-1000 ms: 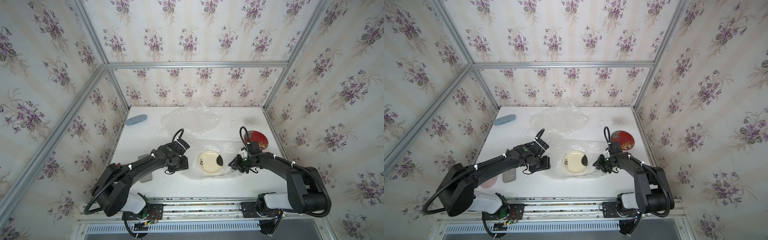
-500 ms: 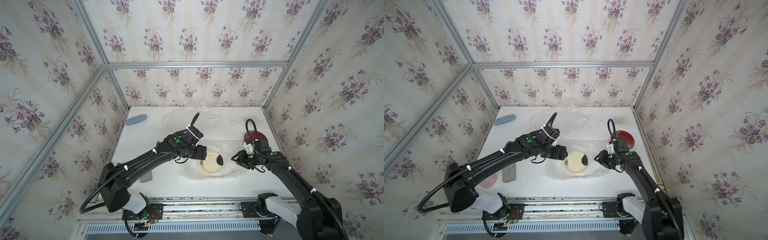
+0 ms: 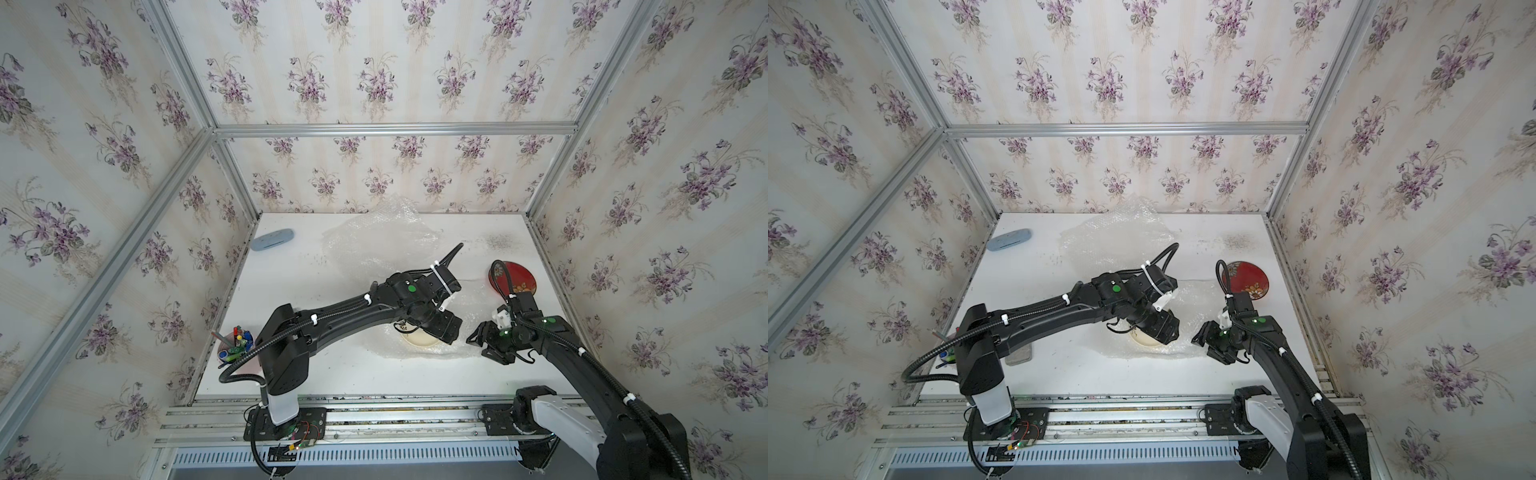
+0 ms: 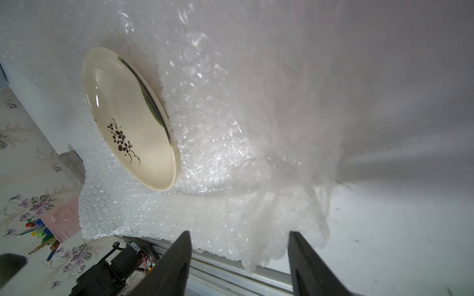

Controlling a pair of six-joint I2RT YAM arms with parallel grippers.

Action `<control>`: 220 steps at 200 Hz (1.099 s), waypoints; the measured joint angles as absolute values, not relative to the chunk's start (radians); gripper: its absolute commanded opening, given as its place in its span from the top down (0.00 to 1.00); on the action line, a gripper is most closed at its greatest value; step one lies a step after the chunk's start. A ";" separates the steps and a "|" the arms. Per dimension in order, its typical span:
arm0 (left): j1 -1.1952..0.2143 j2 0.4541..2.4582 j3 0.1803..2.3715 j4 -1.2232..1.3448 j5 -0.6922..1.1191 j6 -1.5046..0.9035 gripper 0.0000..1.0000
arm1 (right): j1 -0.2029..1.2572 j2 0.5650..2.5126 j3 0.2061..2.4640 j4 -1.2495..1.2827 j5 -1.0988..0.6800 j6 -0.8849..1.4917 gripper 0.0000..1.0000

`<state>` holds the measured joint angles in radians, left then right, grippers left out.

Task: Unpack dinner plates from bubble wrap
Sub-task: Unwrap the bubble wrap at the center of the board.

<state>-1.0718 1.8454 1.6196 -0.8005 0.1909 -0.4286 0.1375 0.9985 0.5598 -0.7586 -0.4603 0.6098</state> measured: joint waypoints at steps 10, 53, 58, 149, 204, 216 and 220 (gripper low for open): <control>-1.094 1.872 1.639 -0.799 0.207 -0.405 0.12 | 0.124 1.002 0.567 -0.743 -0.453 0.614 0.38; -1.173 1.951 1.664 -0.793 0.238 -0.331 0.12 | 0.033 0.985 0.619 -0.779 -0.401 0.617 0.41; -1.179 1.955 1.662 -0.791 0.240 -0.325 0.12 | 0.032 0.980 0.630 -0.788 -0.397 0.617 0.41; -1.232 2.028 1.632 -0.732 0.213 -0.263 0.28 | 0.028 0.902 0.512 -0.854 -0.502 0.715 0.46; -1.231 2.041 1.643 -0.725 0.125 -0.230 0.26 | 0.027 0.913 0.466 -0.762 -0.566 0.791 0.48; -1.231 2.049 1.655 -0.727 0.120 -0.226 0.26 | 0.027 0.913 0.459 -0.746 -0.566 0.812 0.49; -1.231 2.054 1.660 -0.728 0.114 -0.224 0.26 | 0.027 0.913 0.459 -0.743 -0.564 0.817 0.50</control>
<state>-1.2308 2.0541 1.6600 -0.7284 0.1143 -0.2245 0.0265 0.9134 0.4587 -0.7429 -0.5644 0.8173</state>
